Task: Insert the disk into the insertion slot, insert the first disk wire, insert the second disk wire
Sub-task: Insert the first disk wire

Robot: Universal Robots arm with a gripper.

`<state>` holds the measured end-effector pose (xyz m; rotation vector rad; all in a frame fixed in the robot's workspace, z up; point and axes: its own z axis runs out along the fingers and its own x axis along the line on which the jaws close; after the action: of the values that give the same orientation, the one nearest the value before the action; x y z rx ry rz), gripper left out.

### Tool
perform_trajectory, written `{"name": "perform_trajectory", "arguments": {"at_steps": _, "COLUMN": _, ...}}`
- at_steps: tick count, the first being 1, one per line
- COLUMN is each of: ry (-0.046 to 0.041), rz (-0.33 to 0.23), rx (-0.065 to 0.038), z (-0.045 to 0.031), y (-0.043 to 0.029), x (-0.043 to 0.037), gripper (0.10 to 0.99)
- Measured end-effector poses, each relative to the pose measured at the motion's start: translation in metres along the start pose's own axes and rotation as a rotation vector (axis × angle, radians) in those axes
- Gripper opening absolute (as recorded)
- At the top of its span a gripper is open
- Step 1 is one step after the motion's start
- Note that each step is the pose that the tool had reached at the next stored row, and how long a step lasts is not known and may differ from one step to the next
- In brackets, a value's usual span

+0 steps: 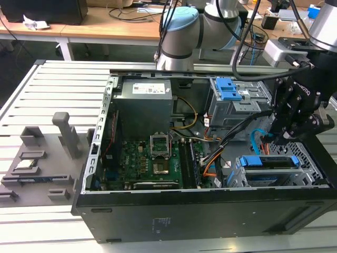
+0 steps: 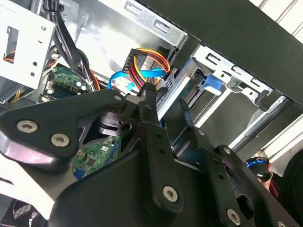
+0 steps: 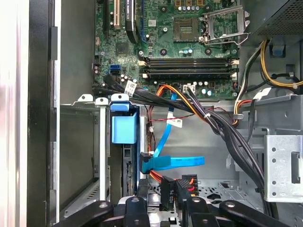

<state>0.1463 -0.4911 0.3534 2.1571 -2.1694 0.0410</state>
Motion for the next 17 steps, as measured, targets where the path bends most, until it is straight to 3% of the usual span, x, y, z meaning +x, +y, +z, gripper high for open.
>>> {"name": "perform_trajectory", "arguments": {"at_steps": 1, "ry": -0.0001, "rz": 0.0, "rx": 0.0, "z": 0.0001, "y": 0.0, "x": 0.0, "gripper": 0.361}}
{"name": "perform_trajectory", "arguments": {"at_steps": 2, "ry": -0.0001, "rz": 0.0, "rx": 0.0, "z": 0.0001, "y": 0.0, "x": 0.0, "gripper": 0.216}}
{"name": "perform_trajectory", "arguments": {"at_steps": 3, "ry": -0.0001, "rz": 0.0, "rx": 0.0, "z": 0.0001, "y": 0.0, "x": 0.0, "gripper": 0.169}}
{"name": "perform_trajectory", "arguments": {"at_steps": 9, "ry": -0.0002, "rz": 0.0, "rx": 0.0, "z": 0.0002, "y": 0.0, "x": 0.0001, "gripper": 0.169}}
{"name": "perform_trajectory", "arguments": {"at_steps": 17, "ry": -0.0001, "rz": 0.0, "rx": 0.0, "z": 0.0021, "y": -0.0002, "x": 0.0196, "gripper": 0.169}}
